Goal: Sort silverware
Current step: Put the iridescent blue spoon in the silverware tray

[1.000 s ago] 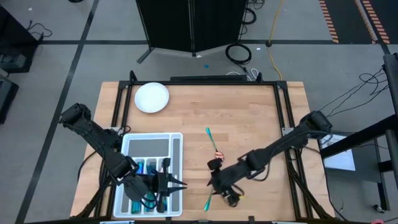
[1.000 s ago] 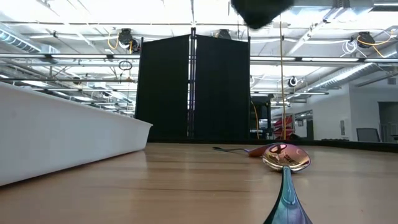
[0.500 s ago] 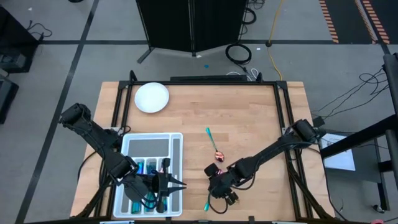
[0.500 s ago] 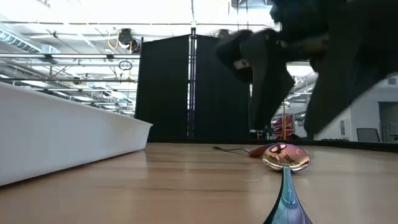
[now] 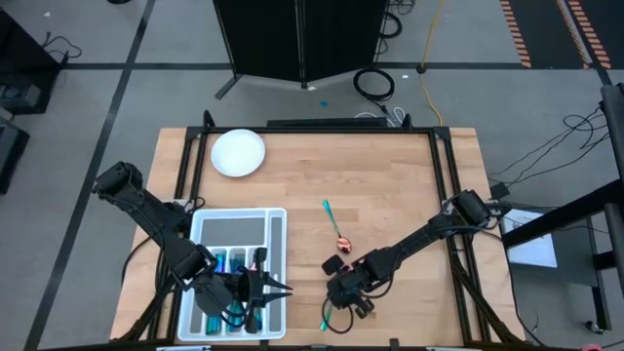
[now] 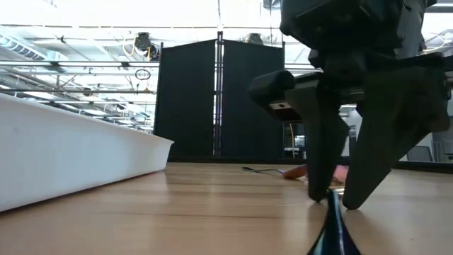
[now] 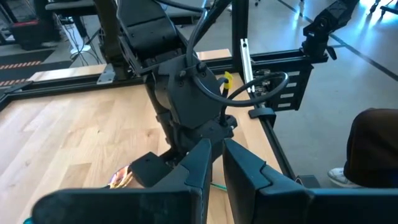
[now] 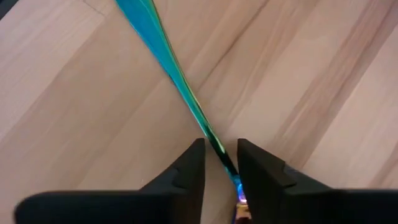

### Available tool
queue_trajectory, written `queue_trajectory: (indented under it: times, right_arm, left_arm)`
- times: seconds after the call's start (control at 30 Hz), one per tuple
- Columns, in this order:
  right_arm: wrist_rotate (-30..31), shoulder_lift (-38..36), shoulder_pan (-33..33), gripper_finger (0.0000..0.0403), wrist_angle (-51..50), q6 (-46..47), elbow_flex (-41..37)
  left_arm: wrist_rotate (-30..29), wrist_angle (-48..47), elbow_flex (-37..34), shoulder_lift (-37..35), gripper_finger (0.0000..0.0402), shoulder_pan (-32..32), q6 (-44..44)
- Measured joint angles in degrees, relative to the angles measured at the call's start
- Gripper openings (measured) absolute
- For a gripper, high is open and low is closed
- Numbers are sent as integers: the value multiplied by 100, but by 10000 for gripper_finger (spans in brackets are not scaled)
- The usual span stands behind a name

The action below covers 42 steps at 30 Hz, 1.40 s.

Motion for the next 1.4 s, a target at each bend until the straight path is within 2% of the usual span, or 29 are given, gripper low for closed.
queue_trajectory:
  times: [0.27,0.53,0.8,0.93,1.13,1.3,1.4]
  right_arm:
    - [-6,-11,0,7,-180,131,1]
    - [112,-182,146,3,-645,486,-19]
    - [1231,-910,560,1,-1758,1287,278]
    - [1375,-1044,700,1,-2268,1617,652]
    - [1078,-1069,725,0,-2627,1943,1213]
    - [1079,-1073,797,0,-2551,1706,1402]
    - [1180,-1073,867,0,-2464,1500,1402]
  left_arm:
    - [0,0,0,0,45,1,-127]
    - [0,-4,0,0,45,1,-304]
    - [-79,-33,0,-2,45,221,-1318]
    - [520,1,0,-2,45,452,-1611]
    - [1062,448,2,147,50,789,-1693]
    - [2260,899,4,606,92,1198,-2193]
    - [2598,888,4,848,129,1439,-2590]
